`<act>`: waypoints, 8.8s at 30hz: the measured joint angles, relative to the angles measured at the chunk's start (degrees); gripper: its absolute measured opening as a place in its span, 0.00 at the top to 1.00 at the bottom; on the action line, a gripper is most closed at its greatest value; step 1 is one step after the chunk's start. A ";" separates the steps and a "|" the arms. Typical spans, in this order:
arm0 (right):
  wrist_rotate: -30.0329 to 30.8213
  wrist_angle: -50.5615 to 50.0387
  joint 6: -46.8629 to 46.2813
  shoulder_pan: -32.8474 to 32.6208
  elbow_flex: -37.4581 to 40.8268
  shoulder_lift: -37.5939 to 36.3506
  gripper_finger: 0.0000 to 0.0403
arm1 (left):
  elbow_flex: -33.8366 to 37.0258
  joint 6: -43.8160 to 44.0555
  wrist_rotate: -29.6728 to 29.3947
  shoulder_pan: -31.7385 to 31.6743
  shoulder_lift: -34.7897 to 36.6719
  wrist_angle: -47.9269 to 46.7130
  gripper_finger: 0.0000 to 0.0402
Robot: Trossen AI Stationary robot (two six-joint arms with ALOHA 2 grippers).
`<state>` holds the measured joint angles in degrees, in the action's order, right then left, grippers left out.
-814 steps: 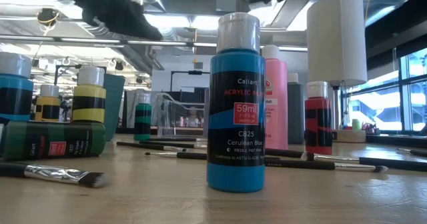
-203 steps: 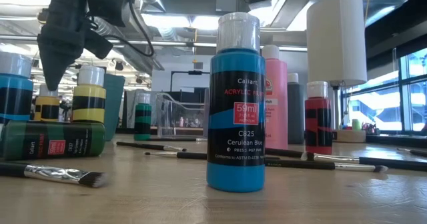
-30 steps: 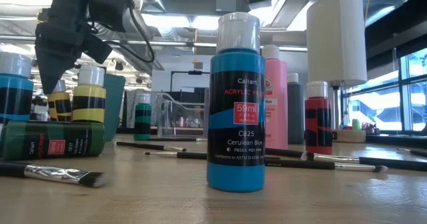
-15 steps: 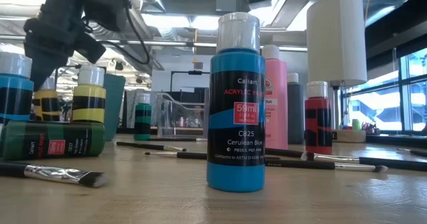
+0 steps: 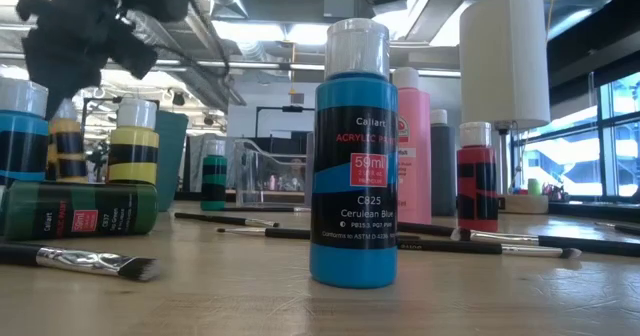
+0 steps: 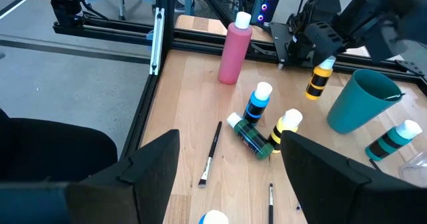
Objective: Pick & Place Paint Supplies
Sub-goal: Put the yellow paint bottle into the transparent bin, then put the black paint brush into the green cup
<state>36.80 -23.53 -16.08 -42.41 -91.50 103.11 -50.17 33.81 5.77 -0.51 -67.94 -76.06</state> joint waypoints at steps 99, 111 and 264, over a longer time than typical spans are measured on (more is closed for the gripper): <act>25.56 -26.26 -14.13 1.22 0.00 -9.60 0.35 | -64.13 -50.24 -10.74 -31.74 -56.41 -9.54 0.72; 25.55 -30.63 -19.31 1.27 0.00 -9.58 0.35 | -64.13 -50.05 -7.15 -32.13 -56.41 -12.88 0.72; -5.99 -16.93 -17.76 1.05 -0.02 -8.27 0.35 | -63.44 -27.46 -9.72 11.96 -17.33 -2.64 0.48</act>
<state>30.81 -40.46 -33.83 -41.36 -91.53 94.85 -113.62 6.35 -3.95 11.45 -85.27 -78.70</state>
